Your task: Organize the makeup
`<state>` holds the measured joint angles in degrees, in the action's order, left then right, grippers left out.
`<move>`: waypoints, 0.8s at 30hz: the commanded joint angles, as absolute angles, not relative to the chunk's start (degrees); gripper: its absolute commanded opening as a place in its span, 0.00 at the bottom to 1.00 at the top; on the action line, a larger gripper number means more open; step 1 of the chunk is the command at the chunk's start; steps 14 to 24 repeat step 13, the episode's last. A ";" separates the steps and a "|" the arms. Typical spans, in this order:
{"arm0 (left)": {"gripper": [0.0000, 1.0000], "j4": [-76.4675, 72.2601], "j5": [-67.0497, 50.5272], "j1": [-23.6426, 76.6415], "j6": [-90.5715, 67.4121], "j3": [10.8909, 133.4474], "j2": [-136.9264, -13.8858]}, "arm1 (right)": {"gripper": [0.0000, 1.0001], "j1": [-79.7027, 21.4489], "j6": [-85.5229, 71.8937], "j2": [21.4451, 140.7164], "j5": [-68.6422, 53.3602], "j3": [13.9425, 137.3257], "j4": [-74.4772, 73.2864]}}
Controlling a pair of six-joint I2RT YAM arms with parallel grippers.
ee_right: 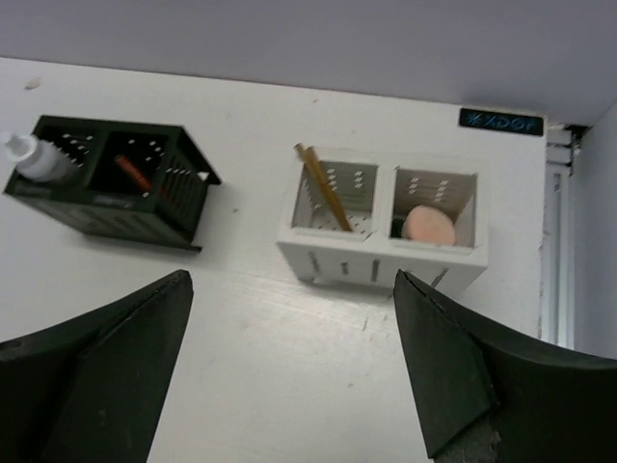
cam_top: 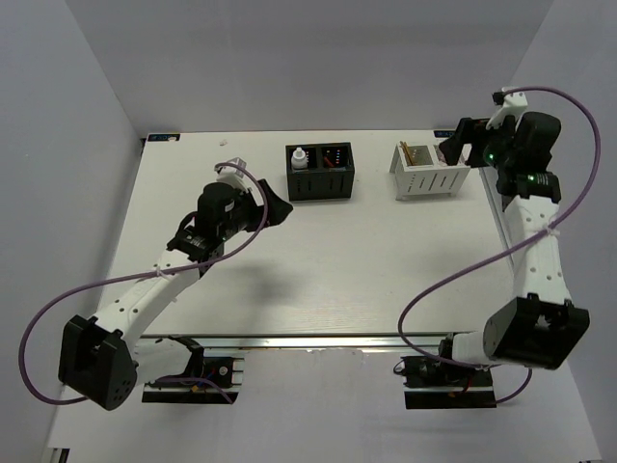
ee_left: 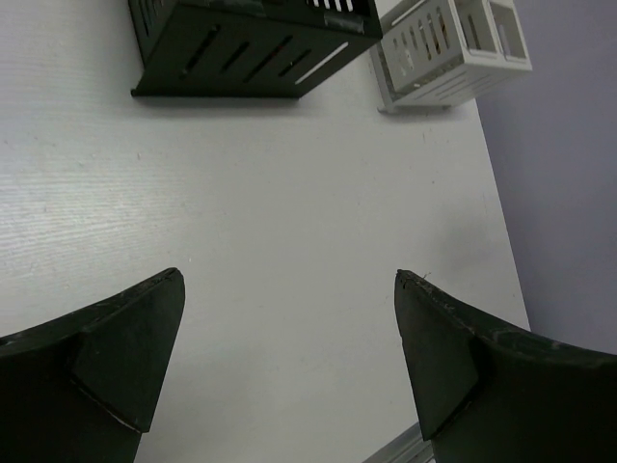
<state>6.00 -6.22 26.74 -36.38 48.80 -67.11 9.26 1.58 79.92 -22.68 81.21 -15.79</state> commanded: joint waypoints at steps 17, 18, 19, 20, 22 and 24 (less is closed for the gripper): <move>0.98 2.12 -9.58 22.06 -35.15 52.03 -67.85 | 0.89 9.14 6.50 64.08 -17.40 61.79 -22.94; 0.98 2.12 -9.58 22.06 -35.15 52.03 -67.85 | 0.89 9.14 6.50 64.08 -17.40 61.79 -22.94; 0.98 2.12 -9.58 22.06 -35.15 52.03 -67.85 | 0.89 9.14 6.50 64.08 -17.40 61.79 -22.94; 0.98 2.12 -9.58 22.06 -35.15 52.03 -67.85 | 0.89 9.14 6.50 64.08 -17.40 61.79 -22.94; 0.98 2.12 -9.58 22.06 -35.15 52.03 -67.85 | 0.89 9.14 6.50 64.08 -17.40 61.79 -22.94; 0.98 2.12 -9.58 22.06 -35.15 52.03 -67.85 | 0.89 9.14 6.50 64.08 -17.40 61.79 -22.94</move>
